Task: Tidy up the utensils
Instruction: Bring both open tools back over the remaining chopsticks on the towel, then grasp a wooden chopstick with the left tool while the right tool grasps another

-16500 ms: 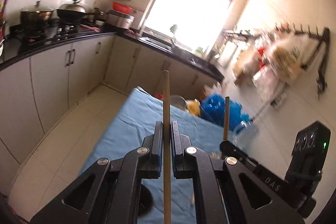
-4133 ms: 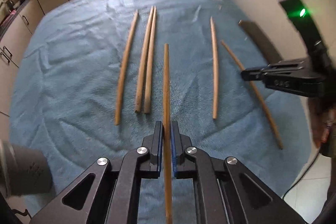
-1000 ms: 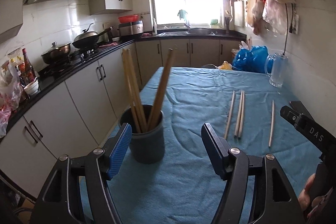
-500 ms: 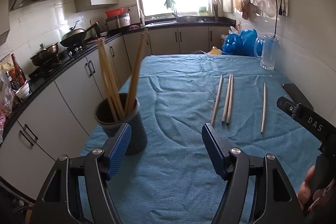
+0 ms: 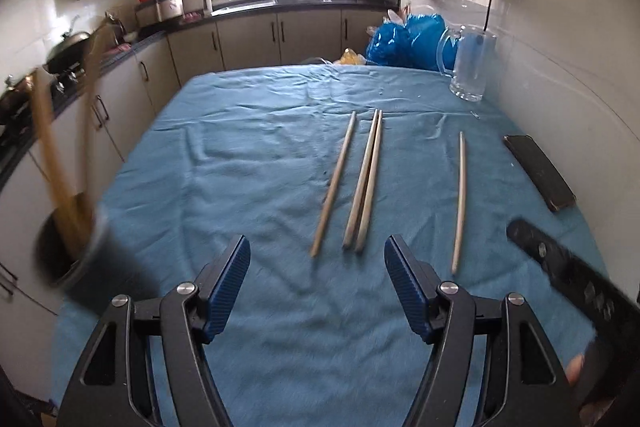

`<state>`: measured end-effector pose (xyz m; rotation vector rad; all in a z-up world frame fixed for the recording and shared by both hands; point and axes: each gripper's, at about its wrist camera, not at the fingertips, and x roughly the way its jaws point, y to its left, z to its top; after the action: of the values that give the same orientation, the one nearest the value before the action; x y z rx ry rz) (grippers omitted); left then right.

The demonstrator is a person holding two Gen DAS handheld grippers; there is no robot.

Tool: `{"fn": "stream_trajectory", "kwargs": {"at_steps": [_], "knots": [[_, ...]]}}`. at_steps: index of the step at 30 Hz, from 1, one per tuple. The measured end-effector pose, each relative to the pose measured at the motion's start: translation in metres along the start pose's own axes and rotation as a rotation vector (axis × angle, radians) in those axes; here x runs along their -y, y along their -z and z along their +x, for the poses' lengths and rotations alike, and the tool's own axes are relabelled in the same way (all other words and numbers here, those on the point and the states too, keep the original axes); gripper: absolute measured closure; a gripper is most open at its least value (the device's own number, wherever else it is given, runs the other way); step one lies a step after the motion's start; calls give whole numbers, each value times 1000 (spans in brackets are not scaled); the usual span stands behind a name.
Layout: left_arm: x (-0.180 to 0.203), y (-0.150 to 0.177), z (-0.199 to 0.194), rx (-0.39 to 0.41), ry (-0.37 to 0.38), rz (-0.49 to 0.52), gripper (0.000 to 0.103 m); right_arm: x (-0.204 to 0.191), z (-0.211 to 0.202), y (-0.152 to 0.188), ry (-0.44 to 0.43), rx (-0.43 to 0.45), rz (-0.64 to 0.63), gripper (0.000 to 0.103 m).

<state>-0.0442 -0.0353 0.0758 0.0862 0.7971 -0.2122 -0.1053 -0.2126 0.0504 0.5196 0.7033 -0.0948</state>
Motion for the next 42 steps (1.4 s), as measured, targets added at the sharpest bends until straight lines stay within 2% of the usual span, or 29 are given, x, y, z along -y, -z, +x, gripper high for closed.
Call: {"fn": "stream_trajectory", "kwargs": {"at_steps": [3, 9, 15, 17, 18, 20, 21, 22, 23, 25, 28, 30, 34, 40, 42], "knots": [[-2, -22, 34, -39, 6, -36, 42, 0, 25, -15, 24, -79, -67, 36], [-13, -44, 98, -137, -31, -43, 44, 0, 78, -41, 91, -221, -185, 36], [-3, -46, 133, -191, -49, 49, 44, -4, 104, -50, 141, -264, -235, 36], [1, -46, 139, -198, -34, 64, 44, -11, 112, -53, 165, -272, -266, 41], [2, -46, 138, -193, -33, 63, 46, -13, 115, -54, 176, -277, -278, 43], [-1, -49, 140, -205, 6, 44, 68, -18, 123, -57, 215, -289, -314, 59], [-3, -50, 140, -209, 1, 32, 88, -20, 125, -58, 228, -294, -328, 64], [-4, -51, 139, -215, -10, 26, 93, -22, 127, -59, 240, -301, -340, 75], [-5, -51, 138, -224, 3, 16, 95, -22, 129, -61, 244, -306, -342, 85], [-9, -49, 136, -235, 11, -6, 96, -21, 132, -64, 239, -324, -339, 89], [-19, -38, 124, -275, 67, -77, 96, -15, 128, -64, 220, -347, -331, 95], [-27, -25, 111, -311, 112, -124, 96, -13, 122, -60, 209, -366, -338, 95], [-40, 13, 75, -370, 213, -159, 96, -1, 92, -40, 165, -433, -368, 95], [-47, 54, 32, -424, 251, -108, 96, 20, 40, -5, 151, -552, -456, 94], [-48, 55, 27, -435, 260, -94, 96, 23, 29, -1, 155, -565, -463, 86]]}}
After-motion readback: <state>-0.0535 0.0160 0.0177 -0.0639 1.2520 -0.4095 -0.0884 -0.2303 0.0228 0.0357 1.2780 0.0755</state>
